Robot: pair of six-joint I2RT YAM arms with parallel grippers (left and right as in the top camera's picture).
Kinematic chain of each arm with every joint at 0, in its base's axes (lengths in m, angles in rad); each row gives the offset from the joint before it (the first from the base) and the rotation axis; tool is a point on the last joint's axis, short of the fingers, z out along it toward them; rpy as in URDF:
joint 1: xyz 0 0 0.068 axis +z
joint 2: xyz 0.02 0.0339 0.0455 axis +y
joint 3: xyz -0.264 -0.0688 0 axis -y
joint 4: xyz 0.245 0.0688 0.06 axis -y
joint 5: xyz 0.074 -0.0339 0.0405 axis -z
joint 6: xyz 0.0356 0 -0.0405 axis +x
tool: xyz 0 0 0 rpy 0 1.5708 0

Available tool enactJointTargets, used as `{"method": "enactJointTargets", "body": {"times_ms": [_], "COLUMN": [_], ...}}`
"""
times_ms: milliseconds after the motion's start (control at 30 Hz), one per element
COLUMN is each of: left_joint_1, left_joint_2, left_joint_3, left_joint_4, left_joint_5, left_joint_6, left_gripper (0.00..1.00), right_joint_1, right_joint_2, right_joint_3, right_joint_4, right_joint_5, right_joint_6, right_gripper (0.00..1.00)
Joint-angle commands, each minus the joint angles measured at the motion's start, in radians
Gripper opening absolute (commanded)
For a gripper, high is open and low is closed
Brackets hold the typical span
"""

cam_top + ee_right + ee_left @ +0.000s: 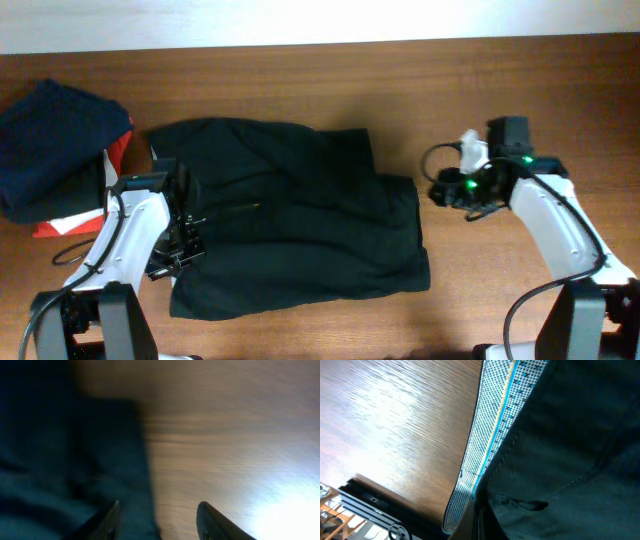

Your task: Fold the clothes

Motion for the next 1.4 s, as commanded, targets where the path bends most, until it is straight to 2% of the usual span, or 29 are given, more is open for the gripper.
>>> {"method": "enactJointTargets", "body": {"times_ms": [0, 167, 233, 300, 367, 433, 567, 667, 733, 800, 933, 1033, 1067, 1133, 1167, 1200, 1300, 1333, 1367], "left_joint_1": [0.004, 0.003, 0.003, 0.003, 0.003, 0.003, 0.003, 0.003, 0.003, 0.003, 0.003, 0.003, 0.003, 0.003, 0.003, 0.003, 0.003, 0.003, 0.003], "left_joint_2": [-0.022, -0.022, -0.022, -0.022, -0.022, -0.022, -0.022, -0.022, -0.022, -0.022, -0.022, -0.022, -0.022, -0.022, -0.022, -0.022, -0.022, -0.025, -0.030], "left_joint_3": [-0.003, -0.003, -0.003, -0.003, -0.003, -0.003, -0.003, -0.003, -0.003, -0.003, -0.003, -0.003, -0.003, -0.003, -0.003, -0.003, -0.003, 0.013, 0.030], "left_joint_4": [0.053, 0.067, 0.066, 0.071, 0.071, 0.079, 0.089, 0.089, 0.089, 0.098, 0.107, 0.118, 0.130, 0.179, 0.216, 0.246, 0.268, 0.236, 0.201], "left_joint_5": [-0.053, -0.047, -0.045, -0.019, -0.019, -0.019, -0.019, -0.019, -0.019, -0.019, -0.019, -0.019, -0.019, -0.019, -0.019, -0.019, -0.026, -0.023, -0.002], "left_joint_6": [-0.048, -0.048, -0.048, -0.048, -0.048, -0.048, -0.048, -0.048, -0.048, -0.048, -0.048, -0.048, -0.048, -0.048, -0.048, -0.048, -0.027, 0.005, 0.005], "left_gripper": [0.00, 0.00, 0.00, 0.00, 0.00, 0.00, 0.01, 0.01, 0.00, 0.00, 0.00, 0.01, 0.00, 0.06, 0.09, 0.10, 0.11, 0.18, 0.37], "right_joint_1": [0.158, 0.279, 0.278, 0.280, 0.281, 0.280, 0.281, 0.285, 0.286, 0.288, 0.285, 0.204, 0.161, 0.101, 0.084, 0.073, 0.045, 0.024, 0.007], "right_joint_2": [0.014, 0.172, 0.223, 0.228, 0.270, 0.328, 0.529, 0.597, 0.620, 0.628, 0.624, 0.624, 0.624, 0.624, 0.618, 0.597, 0.493, 0.451, 0.431], "right_joint_3": [0.006, 0.006, 0.006, 0.006, 0.008, 0.053, 0.287, 0.317, 0.317, 0.317, 0.407, 0.658, 0.711, 0.730, 0.731, 0.731, 0.731, 0.731, 0.731], "right_joint_4": [0.078, 0.235, 0.447, 0.605, 0.681, 0.682, 0.629, 0.671, 0.698, 0.721, 0.690, 0.615, 0.616, 0.602, 0.533, 0.412, -0.017, -0.181, -0.292], "right_joint_5": [-0.004, -0.031, 0.027, 0.026, 0.024, 0.024, 0.024, 0.028, 0.028, 0.023, 0.053, 0.269, 0.285, 0.286, 0.283, 0.283, 0.283, 0.278, 0.278], "right_joint_6": [-0.075, -0.069, 0.058, 0.077, 0.088, 0.088, 0.087, 0.087, 0.087, 0.087, 0.058, 0.057, 0.057, 0.057, 0.057, 0.057, 0.109, 0.161, 0.208], "right_gripper": [0.69, 0.68, 0.62, 0.62, 0.63, 0.63, 0.63, 0.63, 0.55, 0.04, 0.04, 0.04, 0.17, 0.67, 0.77, 0.78, 0.96, 0.99, 0.99]}}
